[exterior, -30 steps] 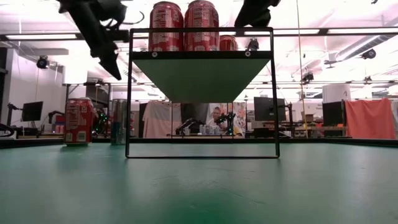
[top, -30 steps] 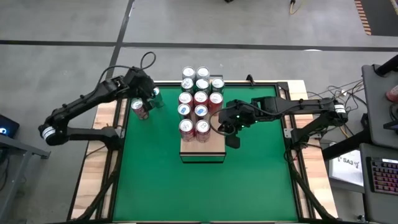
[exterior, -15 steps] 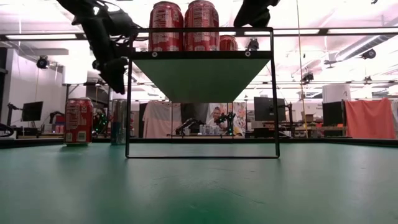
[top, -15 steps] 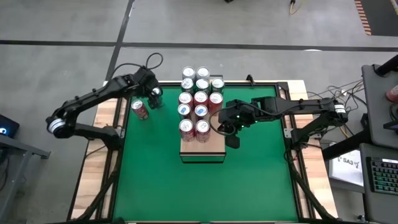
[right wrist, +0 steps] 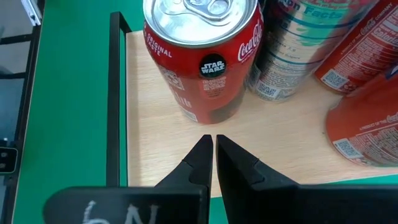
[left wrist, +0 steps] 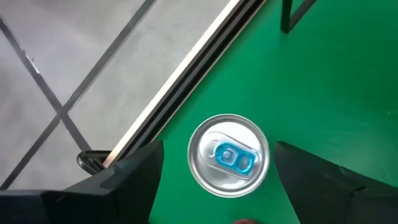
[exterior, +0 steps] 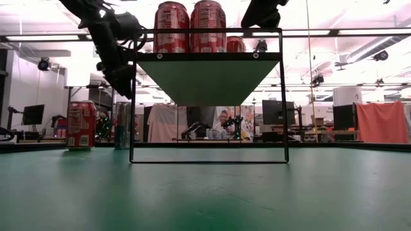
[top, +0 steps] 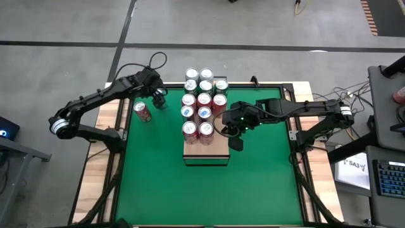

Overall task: Place canned beverage on shelf
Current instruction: Put the blue can on the shelf

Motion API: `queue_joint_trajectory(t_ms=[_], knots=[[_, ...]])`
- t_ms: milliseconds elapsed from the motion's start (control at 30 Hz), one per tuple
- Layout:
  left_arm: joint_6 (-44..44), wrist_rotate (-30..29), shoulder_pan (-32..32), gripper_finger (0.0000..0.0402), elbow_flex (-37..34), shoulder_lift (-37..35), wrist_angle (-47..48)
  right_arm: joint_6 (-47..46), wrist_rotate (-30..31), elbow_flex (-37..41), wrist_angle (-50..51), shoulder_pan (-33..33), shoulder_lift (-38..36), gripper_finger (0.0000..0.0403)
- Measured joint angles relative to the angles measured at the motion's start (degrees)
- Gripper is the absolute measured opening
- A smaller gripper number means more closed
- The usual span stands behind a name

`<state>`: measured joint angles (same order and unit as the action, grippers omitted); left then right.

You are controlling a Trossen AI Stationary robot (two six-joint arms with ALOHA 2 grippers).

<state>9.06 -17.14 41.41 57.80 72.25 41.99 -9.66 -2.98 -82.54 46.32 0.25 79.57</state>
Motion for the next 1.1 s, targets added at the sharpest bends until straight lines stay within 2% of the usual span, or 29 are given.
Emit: queue_joint_trajectory(t_ms=[267, 433, 1100], knots=[[0.22, 0.16, 0.24, 0.0288, -0.13, 0.07, 0.08, -0.89, 0.01, -0.02, -0.15, 0.00, 0.00, 0.0013], [-0.58, 3.13, 0.44, 0.0288, -0.24, 0.07, 0.47, -1.01, -0.01, -0.02, -0.15, 0.00, 0.00, 0.0013], [-2.15, 2.66, 0.50, 0.0288, -0.96, 1.23, -0.98, -0.80, 0.02, -0.09, -0.30, 0.00, 0.00, 0.0013]])
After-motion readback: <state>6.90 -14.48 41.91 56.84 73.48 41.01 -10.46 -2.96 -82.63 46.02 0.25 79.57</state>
